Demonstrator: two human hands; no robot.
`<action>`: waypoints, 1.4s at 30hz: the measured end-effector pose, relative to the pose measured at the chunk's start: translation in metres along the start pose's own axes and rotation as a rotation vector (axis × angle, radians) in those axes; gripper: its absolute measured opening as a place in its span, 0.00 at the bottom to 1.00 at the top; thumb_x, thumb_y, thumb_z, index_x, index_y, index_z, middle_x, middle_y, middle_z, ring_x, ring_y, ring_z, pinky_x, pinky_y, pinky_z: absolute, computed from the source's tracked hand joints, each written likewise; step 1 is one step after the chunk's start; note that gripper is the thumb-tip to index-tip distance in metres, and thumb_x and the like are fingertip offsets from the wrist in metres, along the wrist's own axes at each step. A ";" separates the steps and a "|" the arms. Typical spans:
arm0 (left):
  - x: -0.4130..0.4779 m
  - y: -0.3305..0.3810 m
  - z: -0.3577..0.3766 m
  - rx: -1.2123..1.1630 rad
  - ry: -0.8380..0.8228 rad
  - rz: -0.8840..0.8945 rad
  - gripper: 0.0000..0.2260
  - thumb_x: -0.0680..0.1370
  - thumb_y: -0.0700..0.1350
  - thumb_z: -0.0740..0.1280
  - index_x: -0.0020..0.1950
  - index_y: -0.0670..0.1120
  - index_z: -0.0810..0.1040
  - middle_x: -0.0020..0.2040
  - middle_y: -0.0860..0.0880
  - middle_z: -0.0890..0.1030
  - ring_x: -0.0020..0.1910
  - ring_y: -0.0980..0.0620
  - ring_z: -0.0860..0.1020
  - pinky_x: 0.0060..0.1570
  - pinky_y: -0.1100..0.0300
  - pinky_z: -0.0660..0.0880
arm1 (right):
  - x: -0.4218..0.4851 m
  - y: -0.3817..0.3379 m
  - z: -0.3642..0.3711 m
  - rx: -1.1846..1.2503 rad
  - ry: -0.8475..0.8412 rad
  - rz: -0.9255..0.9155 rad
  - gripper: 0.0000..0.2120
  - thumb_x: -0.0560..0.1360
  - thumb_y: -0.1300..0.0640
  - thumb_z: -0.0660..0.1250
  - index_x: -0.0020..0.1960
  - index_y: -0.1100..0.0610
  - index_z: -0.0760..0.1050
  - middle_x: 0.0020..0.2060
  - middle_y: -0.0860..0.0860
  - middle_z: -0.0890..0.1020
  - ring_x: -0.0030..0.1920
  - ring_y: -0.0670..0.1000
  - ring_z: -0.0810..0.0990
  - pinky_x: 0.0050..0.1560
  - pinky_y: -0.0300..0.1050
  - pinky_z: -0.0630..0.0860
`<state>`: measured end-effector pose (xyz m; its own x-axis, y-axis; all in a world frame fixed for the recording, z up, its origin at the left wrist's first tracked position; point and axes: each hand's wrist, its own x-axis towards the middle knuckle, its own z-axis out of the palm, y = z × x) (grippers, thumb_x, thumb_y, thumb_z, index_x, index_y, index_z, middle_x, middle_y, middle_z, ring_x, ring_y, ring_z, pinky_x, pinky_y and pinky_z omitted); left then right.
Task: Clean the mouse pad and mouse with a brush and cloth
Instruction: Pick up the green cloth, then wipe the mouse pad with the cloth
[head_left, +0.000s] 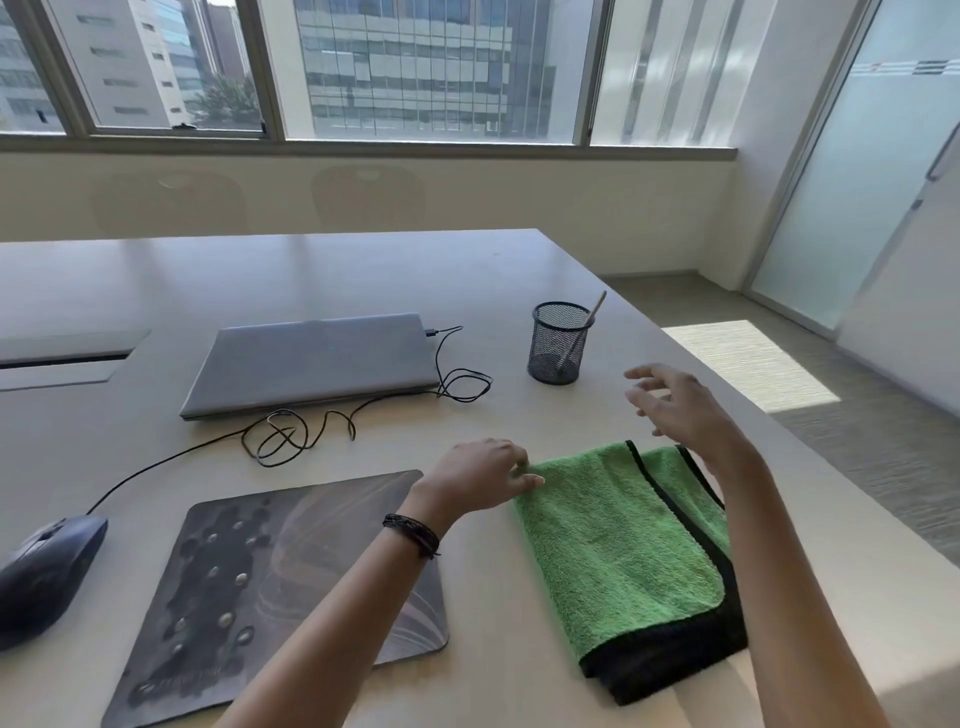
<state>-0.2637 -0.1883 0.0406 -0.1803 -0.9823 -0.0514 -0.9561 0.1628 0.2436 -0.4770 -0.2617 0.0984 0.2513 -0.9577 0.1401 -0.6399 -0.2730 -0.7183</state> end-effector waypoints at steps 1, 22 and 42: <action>0.000 0.001 0.001 0.003 0.001 -0.005 0.17 0.78 0.59 0.58 0.52 0.46 0.75 0.58 0.48 0.78 0.57 0.48 0.75 0.48 0.56 0.70 | -0.008 0.005 0.000 -0.034 -0.021 0.024 0.15 0.77 0.56 0.63 0.63 0.56 0.72 0.57 0.56 0.77 0.53 0.55 0.77 0.54 0.52 0.76; 0.002 0.003 0.006 -0.046 0.030 -0.079 0.25 0.72 0.60 0.67 0.60 0.43 0.75 0.68 0.45 0.68 0.74 0.48 0.55 0.71 0.39 0.48 | -0.076 0.047 0.025 -0.517 0.022 0.470 0.38 0.72 0.36 0.62 0.70 0.60 0.60 0.67 0.58 0.67 0.67 0.58 0.66 0.63 0.54 0.66; -0.006 0.035 -0.014 -0.597 0.297 -0.048 0.08 0.74 0.45 0.64 0.51 0.48 0.69 0.39 0.46 0.80 0.34 0.49 0.76 0.34 0.59 0.71 | -0.076 0.012 0.036 -0.192 0.234 0.295 0.14 0.73 0.57 0.66 0.57 0.55 0.66 0.44 0.54 0.79 0.41 0.55 0.75 0.42 0.46 0.69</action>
<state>-0.2931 -0.1779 0.0632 0.0124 -0.9849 0.1726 -0.6540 0.1226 0.7465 -0.4777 -0.1891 0.0550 -0.1203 -0.9861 0.1147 -0.7892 0.0249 -0.6137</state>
